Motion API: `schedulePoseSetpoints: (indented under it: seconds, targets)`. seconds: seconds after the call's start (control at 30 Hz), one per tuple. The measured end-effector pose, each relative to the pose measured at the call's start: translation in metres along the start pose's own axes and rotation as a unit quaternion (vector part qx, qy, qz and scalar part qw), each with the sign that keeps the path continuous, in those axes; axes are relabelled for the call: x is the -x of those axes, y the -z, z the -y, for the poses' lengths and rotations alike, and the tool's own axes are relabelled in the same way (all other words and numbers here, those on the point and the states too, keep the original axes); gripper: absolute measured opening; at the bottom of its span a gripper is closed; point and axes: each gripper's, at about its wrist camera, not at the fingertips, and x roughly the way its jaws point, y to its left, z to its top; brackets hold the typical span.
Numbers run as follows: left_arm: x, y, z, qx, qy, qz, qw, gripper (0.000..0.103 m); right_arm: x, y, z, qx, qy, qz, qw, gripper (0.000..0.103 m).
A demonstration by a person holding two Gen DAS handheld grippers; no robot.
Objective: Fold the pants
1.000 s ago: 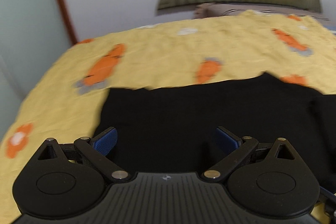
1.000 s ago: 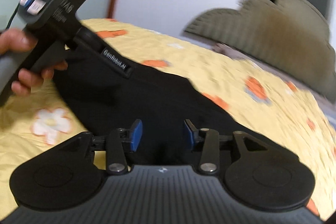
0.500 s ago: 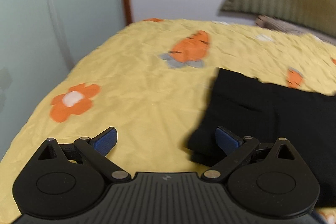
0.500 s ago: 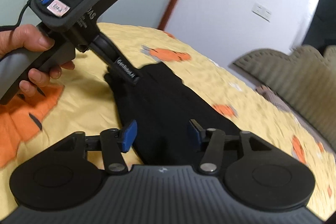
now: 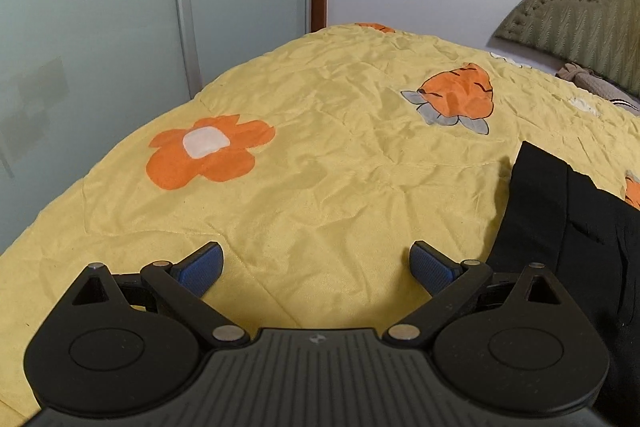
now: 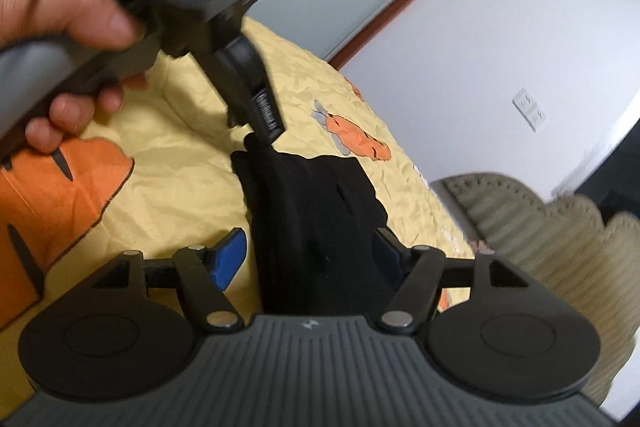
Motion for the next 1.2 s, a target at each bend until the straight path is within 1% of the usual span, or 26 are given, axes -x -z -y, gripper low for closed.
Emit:
schedulePoseSetpoints:
  seconds: [0.13, 0.2, 0.27, 0.3, 0.37, 0.4, 0.43, 0.5, 0.63, 0.73, 0.8, 0.87, 0.9, 0.93, 0.97, 1.0, 1.03, 1.07, 1.13, 1.2]
  targets:
    - [0.001, -0.002, -0.009, 0.027, -0.010, 0.006, 0.9996, 0.100, -0.014, -0.009, -0.013, 0.042, 0.011, 0.009, 0.999, 0.066]
    - [0.000, -0.003, -0.014, 0.040, -0.008, 0.007, 0.9991, 0.100, -0.022, -0.015, -0.021, 0.073, 0.023, 0.017, 0.997, 0.062]
    - [-0.001, -0.003, -0.014, 0.041, -0.007, 0.004, 0.9991, 0.100, -0.028, -0.021, -0.029, 0.103, 0.033, 0.023, 0.994, 0.054]
    - [-0.001, -0.003, -0.012, 0.037, -0.009, 0.003, 0.9993, 0.100, -0.030, -0.023, -0.031, 0.109, 0.032, 0.024, 0.993, 0.051]
    - [-0.002, -0.003, -0.009, 0.025, -0.012, 0.002, 0.9996, 0.100, -0.035, -0.025, -0.032, 0.112, 0.020, 0.022, 0.993, 0.036]
    - [-0.002, -0.002, -0.007, 0.021, -0.013, 0.001, 0.9997, 0.100, -0.036, -0.024, -0.033, 0.110, 0.014, 0.021, 0.994, 0.032]
    - [-0.003, -0.002, -0.007, 0.018, -0.013, -0.001, 0.9998, 0.100, -0.038, -0.023, -0.034, 0.106, 0.007, 0.018, 0.994, 0.024]
    - [-0.003, -0.002, -0.007, 0.019, -0.011, -0.003, 0.9998, 0.100, -0.038, -0.021, -0.035, 0.101, 0.003, 0.017, 0.995, 0.023]
    - [-0.004, -0.003, -0.010, 0.027, 0.000, -0.005, 0.9996, 0.102, -0.028, -0.017, -0.041, 0.127, 0.010, 0.020, 0.992, 0.024]
    - [-0.004, -0.003, -0.009, 0.022, -0.004, -0.005, 0.9997, 0.102, -0.028, -0.016, -0.044, 0.134, 0.014, 0.008, 0.991, 0.024]
    - [-0.004, -0.002, -0.008, 0.019, -0.006, -0.005, 0.9998, 0.102, -0.026, -0.015, -0.044, 0.137, 0.019, -0.002, 0.990, 0.028]
    - [-0.004, -0.002, -0.006, 0.014, -0.009, -0.006, 0.9998, 0.102, -0.024, -0.015, -0.042, 0.133, 0.031, 0.001, 0.991, 0.038]
    - [-0.004, -0.002, -0.006, 0.012, -0.011, -0.006, 0.9999, 0.102, -0.024, -0.015, -0.041, 0.132, 0.035, 0.003, 0.991, 0.040]
    - [-0.004, -0.001, -0.005, 0.011, -0.012, -0.006, 0.9999, 0.102, -0.026, -0.015, -0.039, 0.129, 0.038, 0.005, 0.991, 0.044]
    - [-0.004, -0.001, -0.005, 0.010, -0.012, -0.006, 0.9999, 0.102, -0.028, -0.017, -0.036, 0.122, 0.040, 0.006, 0.992, 0.046]
    - [-0.004, -0.001, -0.005, 0.010, -0.012, -0.006, 0.9999, 0.102, -0.030, -0.016, -0.032, 0.114, 0.040, 0.007, 0.993, 0.046]
    - [-0.005, -0.001, -0.004, 0.009, -0.013, -0.006, 0.9999, 0.102, -0.033, -0.015, -0.029, 0.102, 0.036, 0.006, 0.994, 0.041]
    - [-0.005, -0.001, -0.004, 0.009, -0.013, -0.006, 0.9999, 0.102, -0.035, -0.014, -0.027, 0.091, 0.027, 0.002, 0.995, 0.030]
    - [-0.005, -0.001, -0.004, 0.007, -0.014, -0.006, 0.9999, 0.103, -0.036, -0.012, -0.027, 0.084, 0.012, -0.001, 0.996, 0.020]
    - [-0.005, -0.001, -0.004, 0.006, -0.015, -0.006, 0.9999, 0.103, -0.035, -0.010, -0.033, 0.095, 0.021, 0.005, 0.995, 0.017]
